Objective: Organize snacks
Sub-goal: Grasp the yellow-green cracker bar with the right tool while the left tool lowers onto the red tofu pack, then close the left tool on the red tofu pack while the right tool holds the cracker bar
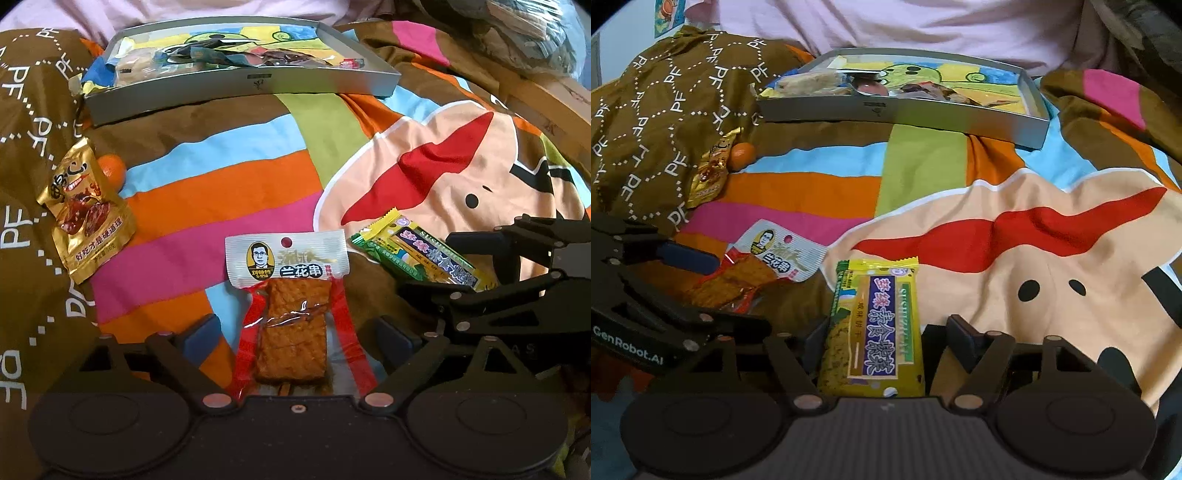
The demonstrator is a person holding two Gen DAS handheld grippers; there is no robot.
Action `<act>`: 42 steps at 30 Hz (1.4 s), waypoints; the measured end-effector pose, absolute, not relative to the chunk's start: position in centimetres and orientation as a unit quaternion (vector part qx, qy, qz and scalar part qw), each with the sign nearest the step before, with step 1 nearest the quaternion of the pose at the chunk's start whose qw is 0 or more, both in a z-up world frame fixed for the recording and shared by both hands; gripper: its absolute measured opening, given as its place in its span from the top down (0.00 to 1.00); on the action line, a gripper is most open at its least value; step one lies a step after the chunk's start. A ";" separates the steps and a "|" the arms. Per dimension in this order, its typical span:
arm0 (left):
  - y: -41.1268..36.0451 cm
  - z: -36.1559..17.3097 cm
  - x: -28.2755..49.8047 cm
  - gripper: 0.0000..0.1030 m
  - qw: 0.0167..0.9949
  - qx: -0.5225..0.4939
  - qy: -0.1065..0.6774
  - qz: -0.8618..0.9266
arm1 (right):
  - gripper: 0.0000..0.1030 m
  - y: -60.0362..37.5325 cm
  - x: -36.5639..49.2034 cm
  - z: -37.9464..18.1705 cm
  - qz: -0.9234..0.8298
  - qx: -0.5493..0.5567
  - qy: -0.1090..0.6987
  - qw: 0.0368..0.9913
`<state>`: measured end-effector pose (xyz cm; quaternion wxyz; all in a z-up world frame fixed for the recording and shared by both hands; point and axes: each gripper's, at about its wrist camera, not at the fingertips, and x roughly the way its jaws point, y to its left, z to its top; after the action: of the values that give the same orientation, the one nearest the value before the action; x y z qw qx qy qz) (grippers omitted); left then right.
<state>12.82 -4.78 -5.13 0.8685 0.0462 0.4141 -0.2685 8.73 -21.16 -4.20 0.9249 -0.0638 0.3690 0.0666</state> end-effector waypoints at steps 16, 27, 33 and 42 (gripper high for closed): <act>-4.7 -4.5 12.2 0.38 0.873 0.056 0.392 -0.286 | 0.49 -18.1 6.9 -4.5 0.077 -0.171 0.340 0.922; -4.4 -3.9 12.2 0.43 0.879 0.033 0.376 -0.290 | 0.49 -15.4 4.7 -5.3 0.063 -0.311 0.291 0.902; -4.1 -3.6 12.3 0.47 0.883 0.021 0.370 -0.288 | 0.49 -15.5 4.5 -5.3 0.064 -0.314 0.286 0.903; -4.0 -3.8 12.5 0.48 0.883 0.013 0.374 -0.284 | 0.49 -15.5 4.4 -5.4 0.065 -0.312 0.287 0.903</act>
<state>12.51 -4.00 -3.78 0.8830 0.0131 0.3737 -0.2839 4.40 -15.53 -5.40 0.9035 -0.3119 0.2868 0.0651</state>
